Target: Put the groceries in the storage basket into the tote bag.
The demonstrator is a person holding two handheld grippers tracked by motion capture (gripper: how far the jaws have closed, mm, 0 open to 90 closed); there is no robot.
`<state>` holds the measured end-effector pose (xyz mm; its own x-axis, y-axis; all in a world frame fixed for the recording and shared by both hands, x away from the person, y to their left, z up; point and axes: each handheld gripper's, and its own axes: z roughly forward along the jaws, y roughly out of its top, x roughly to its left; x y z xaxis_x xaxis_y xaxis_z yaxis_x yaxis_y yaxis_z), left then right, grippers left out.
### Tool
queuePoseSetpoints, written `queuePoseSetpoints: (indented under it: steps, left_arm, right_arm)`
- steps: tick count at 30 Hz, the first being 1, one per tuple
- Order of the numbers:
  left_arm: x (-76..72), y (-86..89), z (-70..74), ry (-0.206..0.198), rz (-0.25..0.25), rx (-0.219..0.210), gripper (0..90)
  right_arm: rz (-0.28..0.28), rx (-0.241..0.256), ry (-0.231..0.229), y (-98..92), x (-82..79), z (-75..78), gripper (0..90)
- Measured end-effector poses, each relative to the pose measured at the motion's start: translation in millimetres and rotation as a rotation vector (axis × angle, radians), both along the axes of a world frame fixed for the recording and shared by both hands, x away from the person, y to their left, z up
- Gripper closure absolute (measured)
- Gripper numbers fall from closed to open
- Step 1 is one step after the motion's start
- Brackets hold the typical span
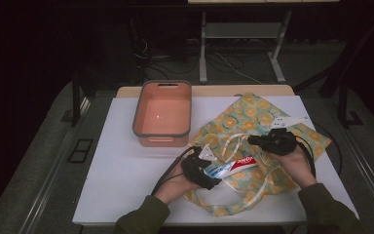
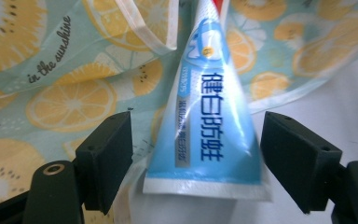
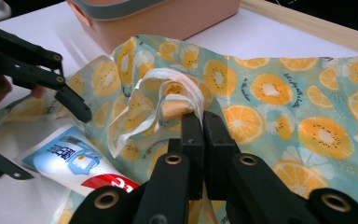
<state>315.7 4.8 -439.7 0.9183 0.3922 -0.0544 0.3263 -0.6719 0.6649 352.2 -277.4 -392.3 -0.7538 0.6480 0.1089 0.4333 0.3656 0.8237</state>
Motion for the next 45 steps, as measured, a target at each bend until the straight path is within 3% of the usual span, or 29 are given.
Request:
queuePoseSetpoints:
  steps: [3,4,9,16,27,38,45]
  left_arm:
    - [1.4,-2.6,-4.4,0.014,-0.021,0.011,29.8]
    - [0.5,-3.5,-4.8,0.004,-0.026,0.018,34.0]
    - [-2.4,-7.3,-3.2,-0.032,-0.04,0.064,36.6]
    - [2.2,-11.8,4.4,-0.026,-0.021,0.05,39.7]
    - [22.3,-40.7,9.8,-0.029,0.018,0.074,41.7]
    - [44.9,-76.9,7.9,-0.057,0.097,0.031,42.7]
    - [61.2,-96.2,2.0,-0.045,0.159,-0.037,43.0]
  right_arm:
    - [-0.001,0.001,0.001,-0.2,0.0,0.1,87.8]
    - [-0.001,0.001,0.0,-0.2,-0.1,0.3,87.8]
    - [0.0,-0.001,-0.003,-0.1,0.0,0.5,87.8]
    - [-0.001,0.003,-0.005,0.0,-0.7,1.6,87.8]
    - [-0.007,0.01,-0.014,-2.5,-1.3,3.7,87.9]
    - [-0.001,0.025,-0.033,-1.8,-3.3,8.2,88.0]
    - [0.0,0.027,-0.035,-1.8,-3.4,8.6,88.0]
